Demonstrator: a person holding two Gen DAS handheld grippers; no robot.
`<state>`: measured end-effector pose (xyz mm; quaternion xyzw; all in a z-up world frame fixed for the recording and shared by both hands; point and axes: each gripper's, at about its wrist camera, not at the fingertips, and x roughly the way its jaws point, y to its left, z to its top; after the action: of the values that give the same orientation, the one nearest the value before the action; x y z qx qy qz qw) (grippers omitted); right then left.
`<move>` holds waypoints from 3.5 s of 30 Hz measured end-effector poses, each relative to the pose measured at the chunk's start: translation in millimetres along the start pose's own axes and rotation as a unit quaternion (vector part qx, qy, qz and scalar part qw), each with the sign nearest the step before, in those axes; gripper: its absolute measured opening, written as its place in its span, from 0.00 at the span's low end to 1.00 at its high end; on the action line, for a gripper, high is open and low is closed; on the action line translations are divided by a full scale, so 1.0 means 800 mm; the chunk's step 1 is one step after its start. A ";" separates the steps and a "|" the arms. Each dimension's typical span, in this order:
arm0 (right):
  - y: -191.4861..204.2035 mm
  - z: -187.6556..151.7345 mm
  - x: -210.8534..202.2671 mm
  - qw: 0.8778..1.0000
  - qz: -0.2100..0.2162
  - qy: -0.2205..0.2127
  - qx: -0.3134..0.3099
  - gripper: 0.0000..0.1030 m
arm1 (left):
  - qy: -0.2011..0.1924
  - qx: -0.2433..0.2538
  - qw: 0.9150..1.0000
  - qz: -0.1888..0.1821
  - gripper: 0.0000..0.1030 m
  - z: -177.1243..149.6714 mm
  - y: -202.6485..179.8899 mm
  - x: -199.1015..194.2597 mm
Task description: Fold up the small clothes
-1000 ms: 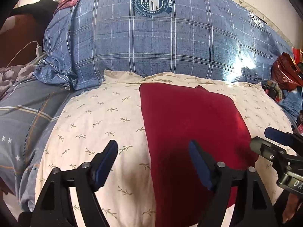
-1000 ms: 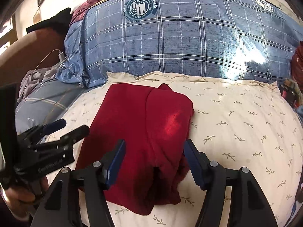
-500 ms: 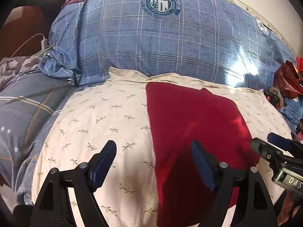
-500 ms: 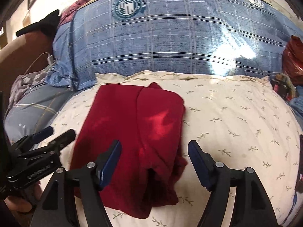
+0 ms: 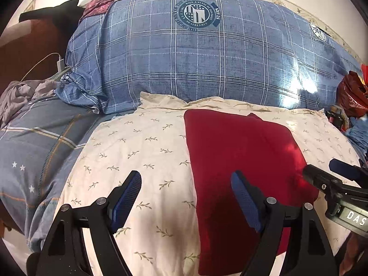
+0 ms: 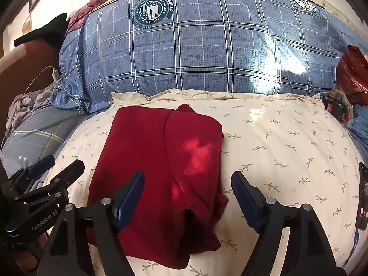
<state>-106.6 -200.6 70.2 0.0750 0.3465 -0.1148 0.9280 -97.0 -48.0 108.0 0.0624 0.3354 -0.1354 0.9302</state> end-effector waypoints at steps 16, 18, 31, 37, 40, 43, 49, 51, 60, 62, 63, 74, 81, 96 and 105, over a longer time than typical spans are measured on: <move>0.004 -0.006 0.005 1.000 -0.001 0.010 0.008 0.77 | 0.003 -0.003 1.000 0.001 0.78 -0.003 0.004 0.002; 0.002 -0.006 0.006 1.000 0.000 0.011 0.011 0.77 | 0.004 -0.001 1.000 0.004 0.78 -0.003 0.003 0.003; -0.001 -0.006 0.012 1.000 0.001 0.018 0.015 0.77 | 0.009 0.004 1.000 0.007 0.77 -0.002 -0.002 0.009; 0.000 -0.004 0.014 1.000 0.001 0.019 0.013 0.77 | 0.010 0.003 1.000 0.007 0.77 -0.001 -0.001 0.011; 0.000 -0.003 0.016 1.000 0.001 0.022 0.013 0.77 | 0.014 0.002 1.000 0.006 0.77 -0.002 -0.002 0.014; 0.001 -0.003 0.018 1.000 0.001 0.024 0.010 0.77 | 0.015 0.002 1.000 0.005 0.77 -0.002 -0.003 0.015; 0.002 -0.004 0.020 1.000 0.002 0.026 0.011 0.77 | 0.014 0.002 1.000 0.004 0.77 -0.001 -0.005 0.016; 0.003 -0.005 0.022 1.000 0.001 0.028 0.012 0.77 | 0.016 0.001 1.000 0.004 0.77 -0.001 -0.005 0.018; 0.002 -0.005 0.023 0.999 0.001 0.029 0.014 0.77 | 0.018 -0.003 1.000 0.008 0.77 0.000 -0.007 0.022; 0.001 -0.005 0.024 0.999 0.001 0.030 0.015 0.77 | 0.019 -0.003 1.000 0.007 0.77 0.000 -0.008 0.023; 0.001 -0.006 0.025 0.999 0.001 0.032 0.015 0.77 | 0.020 -0.002 1.000 0.008 0.77 0.000 -0.009 0.024; 0.000 -0.006 0.029 0.999 0.004 0.035 0.016 0.77 | 0.020 -0.002 1.000 0.011 0.77 0.001 -0.013 0.027; 0.002 -0.006 0.030 0.999 0.004 0.036 0.014 0.77 | 0.022 -0.004 1.000 0.013 0.77 0.002 -0.014 0.029; 0.005 -0.002 0.030 0.999 0.005 0.036 0.011 0.77 | 0.019 -0.004 1.000 0.017 0.77 0.005 -0.019 0.029; 0.004 -0.002 0.034 0.999 0.005 0.041 0.013 0.77 | 0.021 -0.002 1.000 0.017 0.77 0.005 -0.021 0.032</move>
<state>-86.4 -201.4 51.2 0.0931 0.3822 -0.1114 0.9126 -81.0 -70.3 94.3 0.0692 0.3541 -0.1171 0.9252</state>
